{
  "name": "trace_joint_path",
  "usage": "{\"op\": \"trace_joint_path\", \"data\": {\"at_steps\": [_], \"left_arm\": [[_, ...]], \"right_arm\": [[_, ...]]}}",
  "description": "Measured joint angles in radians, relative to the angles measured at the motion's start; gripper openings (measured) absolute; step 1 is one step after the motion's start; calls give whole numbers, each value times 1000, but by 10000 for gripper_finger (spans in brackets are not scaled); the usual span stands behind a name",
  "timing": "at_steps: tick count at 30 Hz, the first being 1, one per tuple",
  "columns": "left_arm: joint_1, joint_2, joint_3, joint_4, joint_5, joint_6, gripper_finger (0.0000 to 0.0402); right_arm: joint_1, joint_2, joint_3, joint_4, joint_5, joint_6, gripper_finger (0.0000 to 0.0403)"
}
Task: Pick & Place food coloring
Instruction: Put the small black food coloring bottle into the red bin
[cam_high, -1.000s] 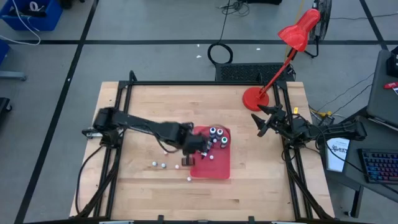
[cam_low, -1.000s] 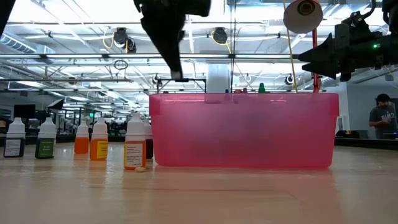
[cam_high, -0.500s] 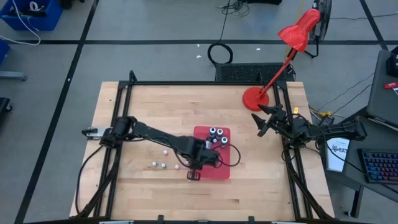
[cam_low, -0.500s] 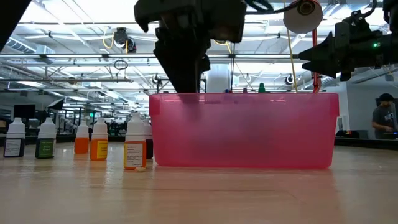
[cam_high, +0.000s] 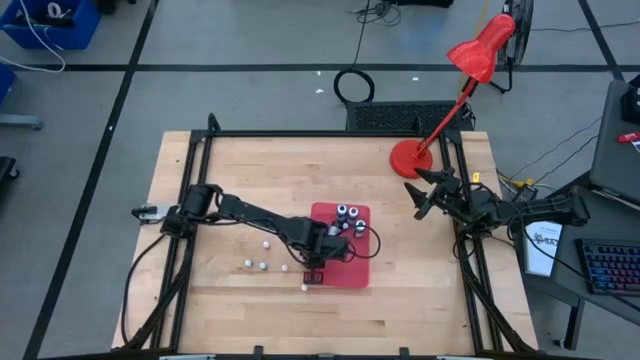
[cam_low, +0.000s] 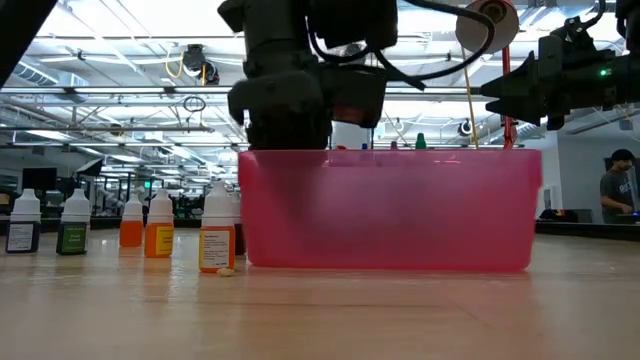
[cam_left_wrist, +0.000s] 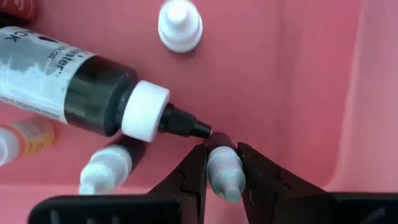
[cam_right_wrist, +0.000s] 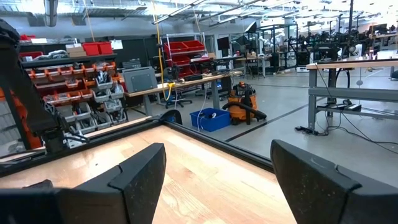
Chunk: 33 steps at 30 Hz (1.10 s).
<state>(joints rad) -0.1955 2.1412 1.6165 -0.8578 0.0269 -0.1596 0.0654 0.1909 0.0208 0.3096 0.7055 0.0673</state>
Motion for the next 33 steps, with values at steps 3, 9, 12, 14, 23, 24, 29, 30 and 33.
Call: {"op": "trace_joint_path", "data": {"at_steps": [3, 9, 12, 14, 23, 24, 29, 30, 33], "left_arm": [[0, -2, -14, 4, 0, -16, 70], [0, -3, -21, 9, 1, -52, 106], [-1, 0, -23, 4, 2, -54, 146], [-1, -6, -24, -5, 3, -54, 168], [8, -104, 26, -7, -2, -57, 223], [8, -118, 27, -7, -1, -60, 226], [-13, -192, 28, -82, -2, -96, 226], [-19, -202, 29, -119, -7, -112, 224], [-42, -231, 29, -262, -53, -198, 217]], "right_arm": [[0, 0, 0, 0, 0, 0, 279], [0, 0, 0, 0, 0, 0, 279], [0, 0, 0, 0, 0, 0, 279], [0, 0, 0, 0, 0, 0, 279], [0, 0, 0, -1, 0, 0, 279], [0, 0, 0, -2, 0, 0, 279], [0, 0, 0, -2, -1, 4, 279], [0, 0, 0, -4, -1, 8, 279], [0, 0, 0, -11, -1, 24, 279]]}}
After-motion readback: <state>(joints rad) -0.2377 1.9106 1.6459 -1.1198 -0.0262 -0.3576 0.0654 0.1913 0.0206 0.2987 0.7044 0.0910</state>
